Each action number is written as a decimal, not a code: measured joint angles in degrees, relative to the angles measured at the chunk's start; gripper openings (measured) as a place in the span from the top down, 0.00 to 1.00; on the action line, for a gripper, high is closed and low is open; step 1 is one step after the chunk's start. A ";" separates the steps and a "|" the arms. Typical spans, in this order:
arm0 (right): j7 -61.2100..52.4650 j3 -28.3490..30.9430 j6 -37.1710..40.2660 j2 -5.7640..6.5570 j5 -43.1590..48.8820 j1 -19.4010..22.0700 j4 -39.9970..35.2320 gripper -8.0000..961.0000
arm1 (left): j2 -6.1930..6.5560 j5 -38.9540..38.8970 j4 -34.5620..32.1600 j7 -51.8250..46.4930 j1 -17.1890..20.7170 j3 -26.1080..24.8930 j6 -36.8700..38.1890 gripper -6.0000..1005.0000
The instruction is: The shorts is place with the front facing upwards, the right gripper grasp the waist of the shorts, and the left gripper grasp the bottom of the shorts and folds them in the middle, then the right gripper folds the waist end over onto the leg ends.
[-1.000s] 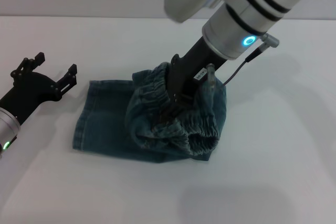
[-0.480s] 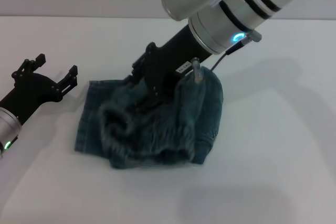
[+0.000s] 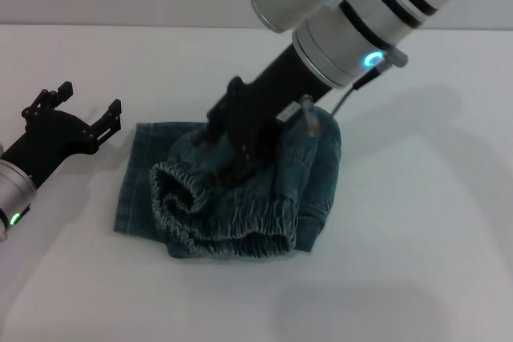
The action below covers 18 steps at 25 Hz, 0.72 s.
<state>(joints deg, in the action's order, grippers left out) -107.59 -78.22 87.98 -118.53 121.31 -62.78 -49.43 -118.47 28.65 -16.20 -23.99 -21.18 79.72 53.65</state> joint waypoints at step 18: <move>-11.54 4.50 16.89 0.06 12.39 4.42 0.20 0.46 | -0.05 0.00 -0.06 0.00 -1.35 0.00 -0.04 0.16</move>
<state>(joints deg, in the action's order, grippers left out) -119.13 -73.72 104.88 -118.47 133.70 -58.36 -49.23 -118.52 28.65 -16.26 -23.99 -22.52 79.71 53.61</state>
